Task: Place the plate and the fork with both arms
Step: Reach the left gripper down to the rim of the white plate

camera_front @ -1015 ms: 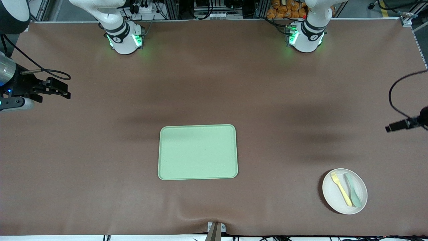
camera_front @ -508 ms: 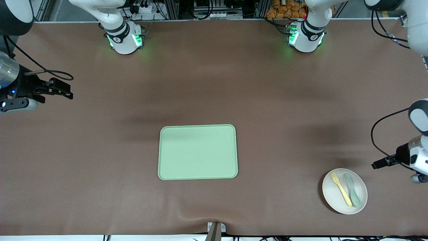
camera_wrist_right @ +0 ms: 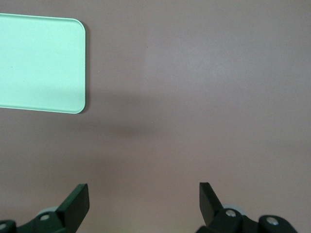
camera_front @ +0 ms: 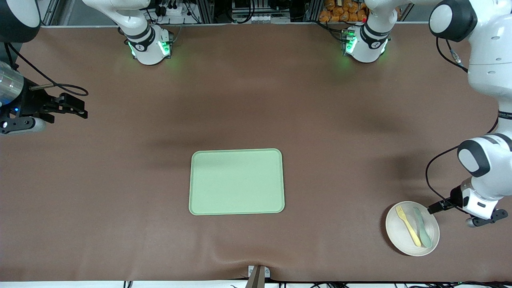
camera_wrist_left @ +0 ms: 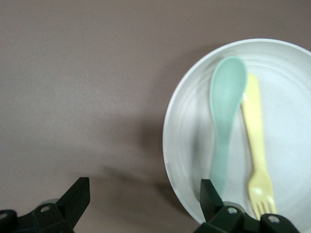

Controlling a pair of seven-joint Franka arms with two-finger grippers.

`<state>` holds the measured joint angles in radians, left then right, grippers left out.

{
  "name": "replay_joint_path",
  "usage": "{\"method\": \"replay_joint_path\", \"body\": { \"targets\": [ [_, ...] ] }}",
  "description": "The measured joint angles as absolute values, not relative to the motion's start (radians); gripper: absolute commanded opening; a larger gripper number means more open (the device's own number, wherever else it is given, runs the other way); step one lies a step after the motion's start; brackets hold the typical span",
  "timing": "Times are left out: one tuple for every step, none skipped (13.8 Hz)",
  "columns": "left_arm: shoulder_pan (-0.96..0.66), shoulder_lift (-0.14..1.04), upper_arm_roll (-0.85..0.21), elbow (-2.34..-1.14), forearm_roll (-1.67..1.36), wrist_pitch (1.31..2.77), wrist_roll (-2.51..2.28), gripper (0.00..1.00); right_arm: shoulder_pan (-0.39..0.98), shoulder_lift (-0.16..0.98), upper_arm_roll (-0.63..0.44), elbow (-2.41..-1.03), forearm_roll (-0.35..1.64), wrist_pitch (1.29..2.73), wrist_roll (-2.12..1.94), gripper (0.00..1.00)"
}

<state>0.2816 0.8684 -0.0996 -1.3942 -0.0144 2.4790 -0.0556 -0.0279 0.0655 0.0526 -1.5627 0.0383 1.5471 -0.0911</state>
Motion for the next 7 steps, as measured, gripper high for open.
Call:
{"method": "replay_joint_path", "body": {
  "targets": [
    [0.285, 0.884, -0.099, -1.391, -0.014, 2.503, -0.056, 1.0, -0.028, 0.065, 0.053, -1.563, 0.038, 1.547, -0.091, 1.0],
    [0.288, 0.896, -0.099, -1.388, -0.014, 2.524, -0.056, 1.0, -0.028, 0.065, 0.053, -1.563, 0.038, 1.547, -0.091, 1.0],
    [0.289, 0.903, -0.099, -1.387, -0.014, 2.541, -0.057, 1.0, -0.028, 0.065, 0.053, -1.562, 0.038, 1.547, -0.091, 1.0],
    [0.289, 0.907, -0.099, -1.386, -0.014, 2.55, -0.058, 1.0, -0.027, 0.065, 0.054, -1.562, 0.038, 1.547, -0.091, 1.0],
    [0.289, 0.909, -0.099, -1.386, -0.014, 2.552, -0.059, 1.0, -0.027, 0.065, 0.054, -1.562, 0.038, 1.547, -0.091, 1.0],
    [0.289, 0.909, -0.099, -1.385, -0.014, 2.552, -0.059, 1.0, -0.027, 0.065, 0.054, -1.562, 0.038, 1.547, -0.091, 1.0],
    [0.289, 0.91, -0.099, -1.385, -0.014, 2.552, -0.059, 1.0, -0.025, 0.065, 0.054, -1.562, 0.038, 1.547, -0.091, 1.0]
  ]
}}
